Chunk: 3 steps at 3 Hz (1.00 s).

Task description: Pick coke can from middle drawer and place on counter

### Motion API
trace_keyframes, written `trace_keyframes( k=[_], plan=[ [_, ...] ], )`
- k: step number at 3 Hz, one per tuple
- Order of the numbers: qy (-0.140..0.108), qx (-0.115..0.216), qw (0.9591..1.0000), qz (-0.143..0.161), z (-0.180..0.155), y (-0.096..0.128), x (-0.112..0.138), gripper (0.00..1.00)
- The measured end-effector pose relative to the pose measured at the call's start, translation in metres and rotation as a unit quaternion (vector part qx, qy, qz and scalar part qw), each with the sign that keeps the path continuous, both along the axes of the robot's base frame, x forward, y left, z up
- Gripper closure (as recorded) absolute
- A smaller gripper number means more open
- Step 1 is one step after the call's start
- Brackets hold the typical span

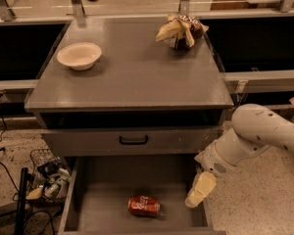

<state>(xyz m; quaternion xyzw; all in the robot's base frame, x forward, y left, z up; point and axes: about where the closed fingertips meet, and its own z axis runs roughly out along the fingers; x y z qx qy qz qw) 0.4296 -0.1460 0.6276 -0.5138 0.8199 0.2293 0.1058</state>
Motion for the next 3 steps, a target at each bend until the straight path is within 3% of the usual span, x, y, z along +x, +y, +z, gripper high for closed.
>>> trace_keyframes(
  k=[2,3],
  plan=[
    [-0.003,0.000,0.9999,-0.015,-0.011,-0.003,0.004,0.00],
    [-0.003,0.029,0.9996,-0.002,-0.042,0.016,0.015,0.00]
  ],
)
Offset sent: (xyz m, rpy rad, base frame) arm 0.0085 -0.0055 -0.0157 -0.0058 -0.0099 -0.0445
